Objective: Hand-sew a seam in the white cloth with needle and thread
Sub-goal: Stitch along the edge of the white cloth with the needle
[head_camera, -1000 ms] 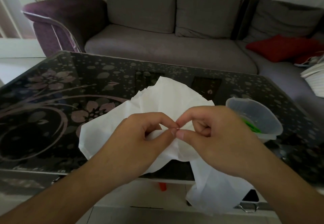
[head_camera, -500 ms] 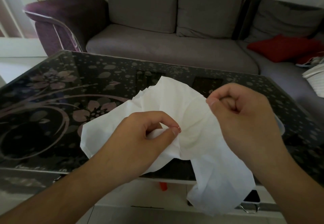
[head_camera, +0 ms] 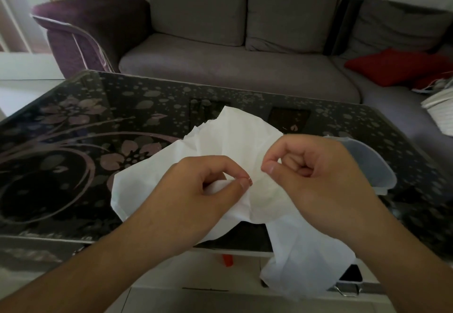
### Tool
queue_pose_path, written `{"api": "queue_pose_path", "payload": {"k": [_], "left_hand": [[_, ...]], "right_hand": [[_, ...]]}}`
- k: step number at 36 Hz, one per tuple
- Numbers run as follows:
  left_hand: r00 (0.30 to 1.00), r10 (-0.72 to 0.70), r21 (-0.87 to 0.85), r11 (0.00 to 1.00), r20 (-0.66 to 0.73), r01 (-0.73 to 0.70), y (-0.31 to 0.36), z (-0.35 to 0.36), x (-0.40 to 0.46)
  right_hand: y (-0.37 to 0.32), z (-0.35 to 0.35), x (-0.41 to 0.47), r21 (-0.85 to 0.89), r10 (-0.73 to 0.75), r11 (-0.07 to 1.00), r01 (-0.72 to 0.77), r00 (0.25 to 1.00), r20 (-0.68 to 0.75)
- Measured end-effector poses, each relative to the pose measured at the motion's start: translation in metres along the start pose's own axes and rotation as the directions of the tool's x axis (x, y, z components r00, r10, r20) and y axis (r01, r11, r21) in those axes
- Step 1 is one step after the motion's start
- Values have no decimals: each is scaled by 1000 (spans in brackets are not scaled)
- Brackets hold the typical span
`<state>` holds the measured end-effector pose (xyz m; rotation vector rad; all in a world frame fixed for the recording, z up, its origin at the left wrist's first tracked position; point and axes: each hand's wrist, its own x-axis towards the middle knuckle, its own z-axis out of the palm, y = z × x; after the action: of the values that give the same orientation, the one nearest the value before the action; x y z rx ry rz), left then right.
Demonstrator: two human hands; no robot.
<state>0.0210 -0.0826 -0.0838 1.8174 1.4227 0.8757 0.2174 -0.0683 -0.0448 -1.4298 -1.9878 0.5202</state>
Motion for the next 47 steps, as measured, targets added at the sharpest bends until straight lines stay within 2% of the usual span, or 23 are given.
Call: {"api": "queue_pose_path", "payload": {"k": [2, 5, 8, 11, 15, 18, 21, 26, 33, 39, 42, 45, 47], "left_hand": [[1000, 6, -10, 1000, -1, -6, 0, -1, 0], [1000, 19, -10, 1000, -6, -19, 0, 0, 0], [1000, 25, -4, 1000, -17, -25, -1, -1, 0], [999, 30, -13, 999, -25, -31, -2, -2, 0], [998, 59, -43, 997, -31, -60, -2, -1, 0], [998, 53, -37, 998, -27, -54, -2, -1, -1], [999, 38, -19, 999, -20, -38, -2, 0, -1], [999, 30, 10, 999, -23, -30, -1, -1, 0], [999, 27, -17, 999, -26, -28, 1, -3, 0], [998, 34, -7, 999, -47, -34, -1, -4, 0], [998, 30, -16, 999, -49, -31, -1, -4, -1], [998, 35, -13, 999, -45, -36, -1, -4, 0], [998, 43, -26, 999, -43, -44, 0, -3, 1]], "right_hand": [[2, -2, 0, 30, 4, 1000, -1, 995, -101], [6, -5, 2, 96, 91, 993, -69, 965, -247], [6, -6, 3, 122, 149, 985, -118, 947, -286], [-4, -6, 1, 182, 116, 979, -89, 983, -142], [-8, 2, 0, 111, 33, 993, -49, 988, 149], [-4, 10, 1, 8, -3, 1000, 1, 983, 183], [0, 9, 2, -26, 20, 1000, -17, 993, 118], [-1, 8, 1, -60, 70, 996, -64, 993, 95], [3, 2, 3, 62, 108, 993, -101, 985, -132], [7, 1, 7, 97, 219, 975, -199, 928, -301], [4, 1, 5, 89, 207, 978, -191, 951, -230], [-6, 2, 1, 106, 128, 986, -126, 992, -8], [-8, 3, 0, 85, 75, 993, -86, 990, 120]]}}
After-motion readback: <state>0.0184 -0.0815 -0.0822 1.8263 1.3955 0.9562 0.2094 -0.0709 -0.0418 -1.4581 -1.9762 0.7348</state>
